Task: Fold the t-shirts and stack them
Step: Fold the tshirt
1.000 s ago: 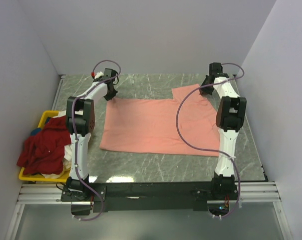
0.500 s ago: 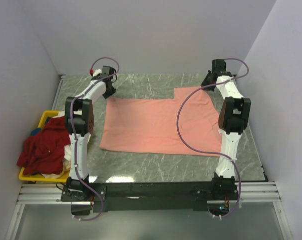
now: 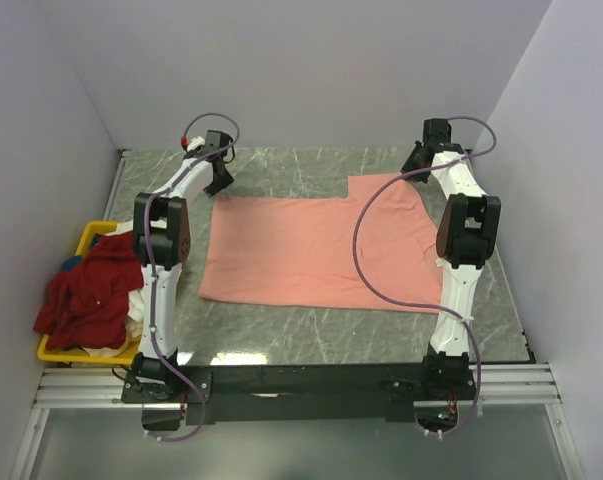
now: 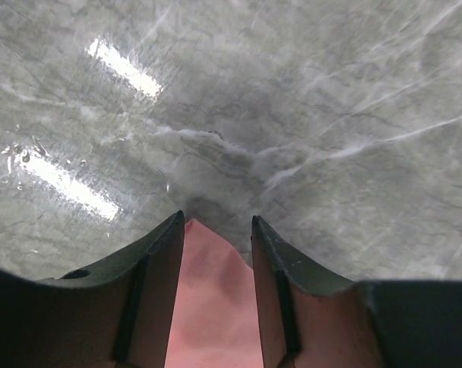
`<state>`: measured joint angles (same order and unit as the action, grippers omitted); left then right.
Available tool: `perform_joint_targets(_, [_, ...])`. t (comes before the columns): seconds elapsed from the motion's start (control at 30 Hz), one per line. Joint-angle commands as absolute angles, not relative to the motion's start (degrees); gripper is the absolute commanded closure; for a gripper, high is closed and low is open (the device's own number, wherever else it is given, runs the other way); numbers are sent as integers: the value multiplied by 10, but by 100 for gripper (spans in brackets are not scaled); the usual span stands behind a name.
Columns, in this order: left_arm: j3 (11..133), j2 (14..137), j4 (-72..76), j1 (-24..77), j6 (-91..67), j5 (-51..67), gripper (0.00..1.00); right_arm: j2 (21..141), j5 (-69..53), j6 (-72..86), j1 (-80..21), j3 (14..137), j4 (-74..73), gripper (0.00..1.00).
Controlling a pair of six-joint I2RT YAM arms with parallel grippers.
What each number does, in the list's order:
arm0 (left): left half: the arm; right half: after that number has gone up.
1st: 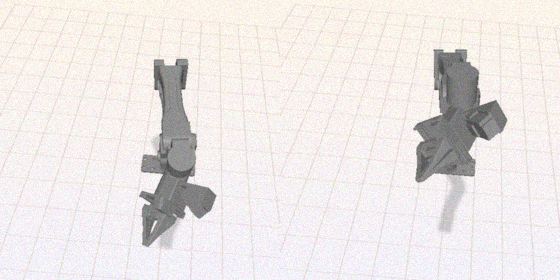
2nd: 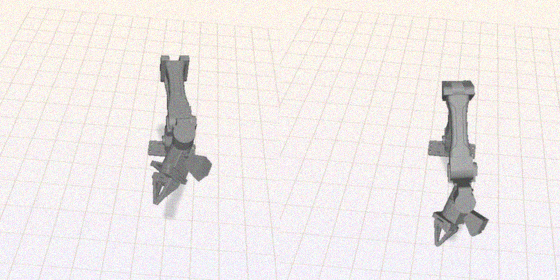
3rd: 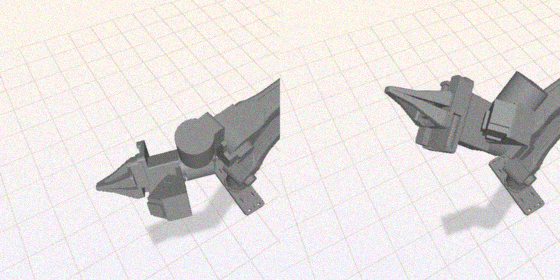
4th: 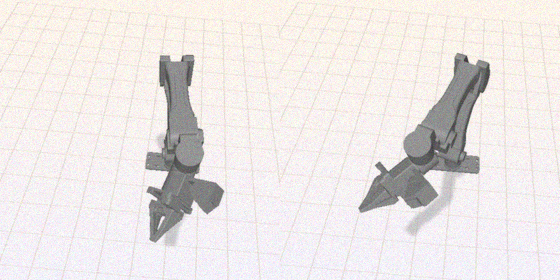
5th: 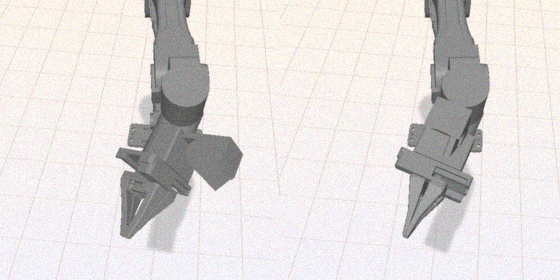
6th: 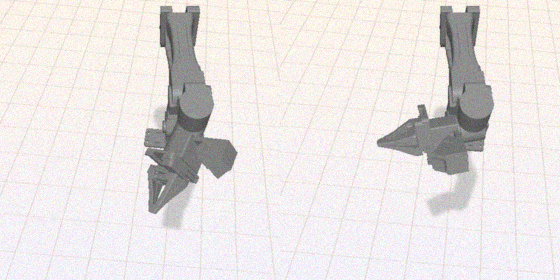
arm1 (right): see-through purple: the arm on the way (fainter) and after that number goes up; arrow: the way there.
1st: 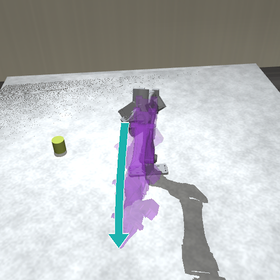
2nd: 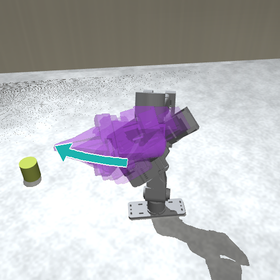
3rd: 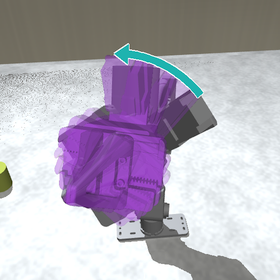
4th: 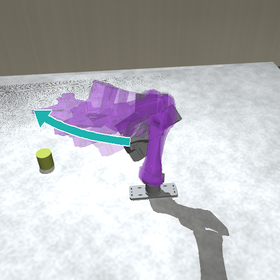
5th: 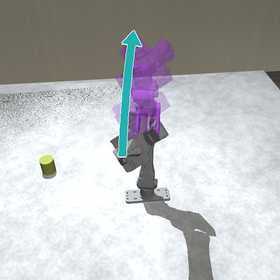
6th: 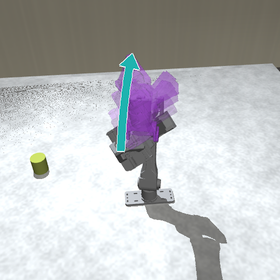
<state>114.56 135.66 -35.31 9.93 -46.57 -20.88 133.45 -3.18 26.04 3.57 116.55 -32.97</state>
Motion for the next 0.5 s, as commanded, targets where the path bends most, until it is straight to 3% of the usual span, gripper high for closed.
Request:
perform_joint_targets(0.0, [1147, 1363, -362, 102, -464, -222, 55, 1316, -37, 256, 40, 1163, -308, 100])
perform_joint_targets(0.3, [1149, 1378, -374, 108, -465, -225, 70, 1314, -40, 254, 42, 1158, -309, 100])
perform_joint_targets(0.47, [1145, 1372, -376, 108, -460, -226, 96, 1309, -47, 254, 45, 1157, -309, 100])
